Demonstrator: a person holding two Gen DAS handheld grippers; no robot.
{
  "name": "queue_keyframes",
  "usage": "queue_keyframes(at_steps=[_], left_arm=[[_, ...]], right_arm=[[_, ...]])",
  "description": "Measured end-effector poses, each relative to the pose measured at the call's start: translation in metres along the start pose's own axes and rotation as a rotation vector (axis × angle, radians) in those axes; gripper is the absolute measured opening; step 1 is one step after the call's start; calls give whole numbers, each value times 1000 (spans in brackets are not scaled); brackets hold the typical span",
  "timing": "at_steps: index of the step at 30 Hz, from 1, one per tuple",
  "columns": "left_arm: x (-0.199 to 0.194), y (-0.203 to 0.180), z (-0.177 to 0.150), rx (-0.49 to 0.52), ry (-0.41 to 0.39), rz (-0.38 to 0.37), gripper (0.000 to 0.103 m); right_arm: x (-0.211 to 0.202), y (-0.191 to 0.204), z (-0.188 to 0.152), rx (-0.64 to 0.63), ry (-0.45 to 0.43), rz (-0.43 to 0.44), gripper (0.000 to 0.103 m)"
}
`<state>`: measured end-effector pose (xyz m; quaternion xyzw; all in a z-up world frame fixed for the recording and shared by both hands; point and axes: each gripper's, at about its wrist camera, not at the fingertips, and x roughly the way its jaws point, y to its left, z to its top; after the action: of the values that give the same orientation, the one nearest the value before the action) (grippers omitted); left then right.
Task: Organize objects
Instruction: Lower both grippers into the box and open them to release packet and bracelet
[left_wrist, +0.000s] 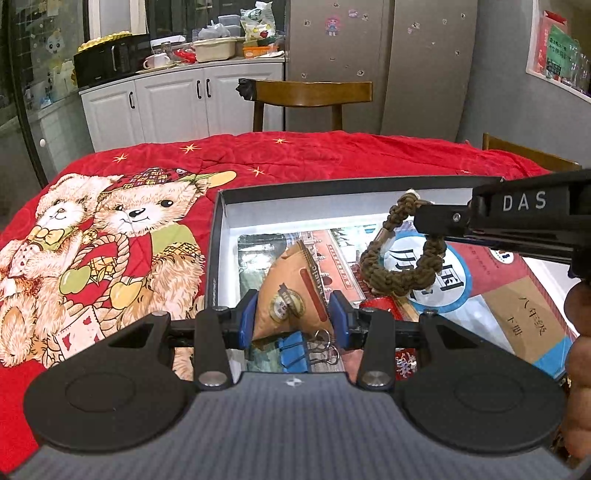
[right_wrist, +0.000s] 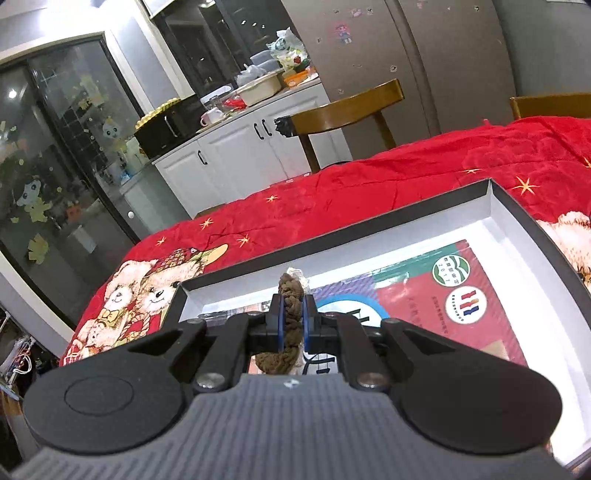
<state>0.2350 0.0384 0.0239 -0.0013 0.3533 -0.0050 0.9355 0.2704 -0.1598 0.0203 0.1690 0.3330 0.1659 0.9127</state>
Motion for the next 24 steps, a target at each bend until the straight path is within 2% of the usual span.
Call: queue_keyframes(at_steps=[7, 19, 24], left_arm=[[-1, -3, -1, 9, -3, 4, 47], [-2, -3, -2, -2, 4, -2, 48], [-2, -3, -2, -1, 1, 1, 48]], right_arm=[[3, 0, -2, -8, 19, -19, 11], [19, -5, -10, 18, 114, -39, 12], [20, -4, -12, 11, 117, -38, 12]])
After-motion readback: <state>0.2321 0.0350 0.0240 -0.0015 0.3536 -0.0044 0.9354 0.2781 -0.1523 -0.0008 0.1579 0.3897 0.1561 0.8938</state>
